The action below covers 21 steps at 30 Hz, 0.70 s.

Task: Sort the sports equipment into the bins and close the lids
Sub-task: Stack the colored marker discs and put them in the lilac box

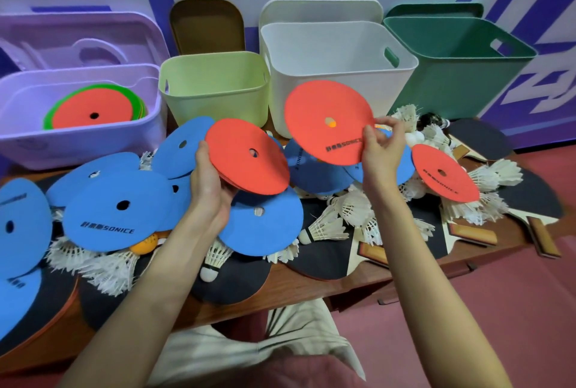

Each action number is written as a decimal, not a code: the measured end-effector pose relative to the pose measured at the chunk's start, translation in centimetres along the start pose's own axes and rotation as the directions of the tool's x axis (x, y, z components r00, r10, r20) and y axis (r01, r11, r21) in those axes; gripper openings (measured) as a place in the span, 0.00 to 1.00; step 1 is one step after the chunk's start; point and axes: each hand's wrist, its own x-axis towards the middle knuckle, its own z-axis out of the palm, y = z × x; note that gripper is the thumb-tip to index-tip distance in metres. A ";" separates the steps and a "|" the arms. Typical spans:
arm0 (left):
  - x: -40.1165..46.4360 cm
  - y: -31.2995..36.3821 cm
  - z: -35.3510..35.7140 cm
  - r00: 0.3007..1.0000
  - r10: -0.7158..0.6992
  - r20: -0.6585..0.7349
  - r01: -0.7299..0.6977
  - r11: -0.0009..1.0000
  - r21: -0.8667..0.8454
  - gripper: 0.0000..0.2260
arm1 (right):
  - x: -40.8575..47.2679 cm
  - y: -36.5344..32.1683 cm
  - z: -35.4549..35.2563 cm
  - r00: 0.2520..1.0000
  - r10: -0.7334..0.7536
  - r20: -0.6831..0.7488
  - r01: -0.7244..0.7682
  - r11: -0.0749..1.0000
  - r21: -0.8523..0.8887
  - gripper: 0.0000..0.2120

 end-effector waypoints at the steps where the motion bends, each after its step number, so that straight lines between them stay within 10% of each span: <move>1: 0.0 -0.2 0.2 1.000 -0.012 0.016 0.012 1.000 0.003 0.13 | -0.6 -0.1 0.5 0.998 0.038 0.057 -0.041 0.998 0.040 0.09; 15: -2.5 -2.5 5.1 0.987 -0.059 0.149 0.046 0.995 0.089 0.17 | -2.1 1.0 -1.6 0.954 0.023 0.300 0.068 0.955 -0.287 0.06; 21: -3.4 -3.7 6.6 0.974 -0.114 0.194 0.096 0.990 0.100 0.16 | -1.0 1.8 -8.3 0.965 -0.033 -0.262 -0.037 0.966 -0.256 0.09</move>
